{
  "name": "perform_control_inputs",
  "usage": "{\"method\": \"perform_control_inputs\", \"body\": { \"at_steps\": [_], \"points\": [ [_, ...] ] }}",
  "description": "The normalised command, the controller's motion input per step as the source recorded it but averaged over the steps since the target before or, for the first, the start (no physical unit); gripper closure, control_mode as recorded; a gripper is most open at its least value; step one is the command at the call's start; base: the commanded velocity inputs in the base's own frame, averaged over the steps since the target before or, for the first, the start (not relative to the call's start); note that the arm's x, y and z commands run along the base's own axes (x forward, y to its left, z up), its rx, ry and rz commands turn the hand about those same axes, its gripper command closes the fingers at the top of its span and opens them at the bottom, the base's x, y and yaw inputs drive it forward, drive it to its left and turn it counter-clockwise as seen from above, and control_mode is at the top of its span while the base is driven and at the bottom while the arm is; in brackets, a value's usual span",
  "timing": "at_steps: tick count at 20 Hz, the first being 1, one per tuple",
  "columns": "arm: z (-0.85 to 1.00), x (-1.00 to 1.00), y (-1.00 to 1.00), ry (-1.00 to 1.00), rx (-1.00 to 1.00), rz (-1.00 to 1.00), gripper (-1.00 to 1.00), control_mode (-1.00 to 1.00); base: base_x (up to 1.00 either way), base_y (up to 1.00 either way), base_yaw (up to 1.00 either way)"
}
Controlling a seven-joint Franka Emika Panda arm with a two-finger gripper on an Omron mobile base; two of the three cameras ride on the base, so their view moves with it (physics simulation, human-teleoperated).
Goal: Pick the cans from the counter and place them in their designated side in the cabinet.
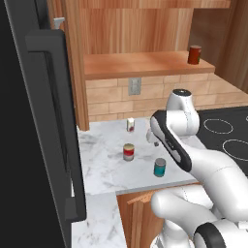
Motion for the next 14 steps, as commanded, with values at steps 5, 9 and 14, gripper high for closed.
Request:
{"method": "perform_control_inputs", "body": {
  "at_steps": [5, 9, 14],
  "points": [
    [-0.15, 0.01, 0.0, 0.0, 0.0, 0.0, -1.0, -1.0, 0.0, 0.0, 0.0],
    [-0.15, 0.03, 0.0, 0.0, 0.0, 0.0, -1.0, -1.0, 0.0, 0.0, 0.0],
    [-0.14, 0.03, 0.0, 0.0, 0.0, 0.0, -1.0, -1.0, 0.0, 0.0, 0.0]
  ]
}}
